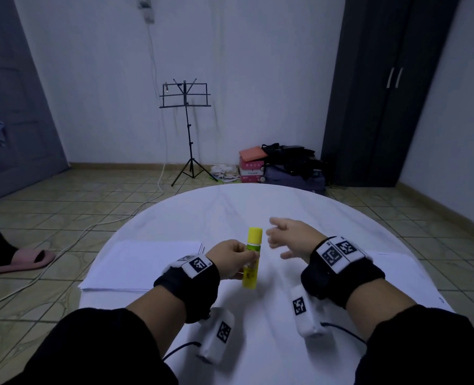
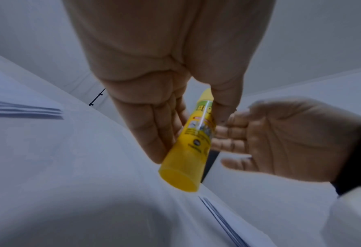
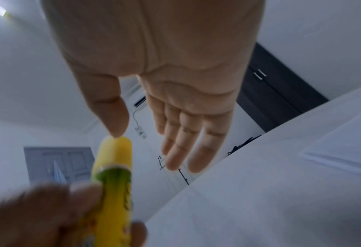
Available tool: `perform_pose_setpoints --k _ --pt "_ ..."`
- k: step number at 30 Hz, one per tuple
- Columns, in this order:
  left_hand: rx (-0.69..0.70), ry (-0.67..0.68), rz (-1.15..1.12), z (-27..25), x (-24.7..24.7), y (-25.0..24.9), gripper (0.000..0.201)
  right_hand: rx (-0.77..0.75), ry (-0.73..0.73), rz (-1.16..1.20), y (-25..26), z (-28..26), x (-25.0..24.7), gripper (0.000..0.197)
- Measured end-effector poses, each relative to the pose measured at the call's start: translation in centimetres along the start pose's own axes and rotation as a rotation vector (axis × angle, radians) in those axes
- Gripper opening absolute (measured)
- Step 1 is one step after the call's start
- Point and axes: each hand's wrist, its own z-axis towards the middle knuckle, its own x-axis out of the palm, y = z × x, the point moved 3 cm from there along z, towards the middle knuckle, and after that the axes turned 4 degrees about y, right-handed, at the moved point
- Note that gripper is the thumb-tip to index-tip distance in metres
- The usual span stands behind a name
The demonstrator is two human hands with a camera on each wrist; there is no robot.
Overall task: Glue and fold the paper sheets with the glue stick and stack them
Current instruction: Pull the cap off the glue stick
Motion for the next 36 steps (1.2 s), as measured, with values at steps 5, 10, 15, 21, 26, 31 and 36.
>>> perform_pose_setpoints --k 5,10,15,21,26,31,36 --pt "0.007 0.052 -0.002 -0.8 0.2 -0.1 0.004 -0.118 0.02 0.099 1.1 0.2 0.9 0.048" --pt "0.006 0.055 -0.014 -1.2 0.0 0.1 0.002 -0.092 -0.044 0.03 0.9 0.5 1.5 0.043" --pt "0.005 0.038 -0.05 -1.4 -0.3 0.4 0.007 -0.016 -0.005 0.058 0.7 0.8 2.4 0.032" --pt "-0.013 0.033 -0.054 -1.6 -0.8 0.8 0.004 0.004 -0.021 0.043 0.3 1.2 2.8 0.024" --pt "-0.029 0.034 -0.056 -1.3 -1.1 1.2 0.002 -0.004 0.022 0.05 0.5 1.8 3.2 0.041" --pt "-0.041 0.03 -0.067 -0.8 -1.4 1.4 0.004 -0.008 -0.014 0.058 0.3 2.9 3.4 0.013" --pt "-0.086 0.019 -0.095 -0.2 -1.9 2.2 0.007 0.017 -0.024 0.143 -0.2 4.7 4.2 0.013"
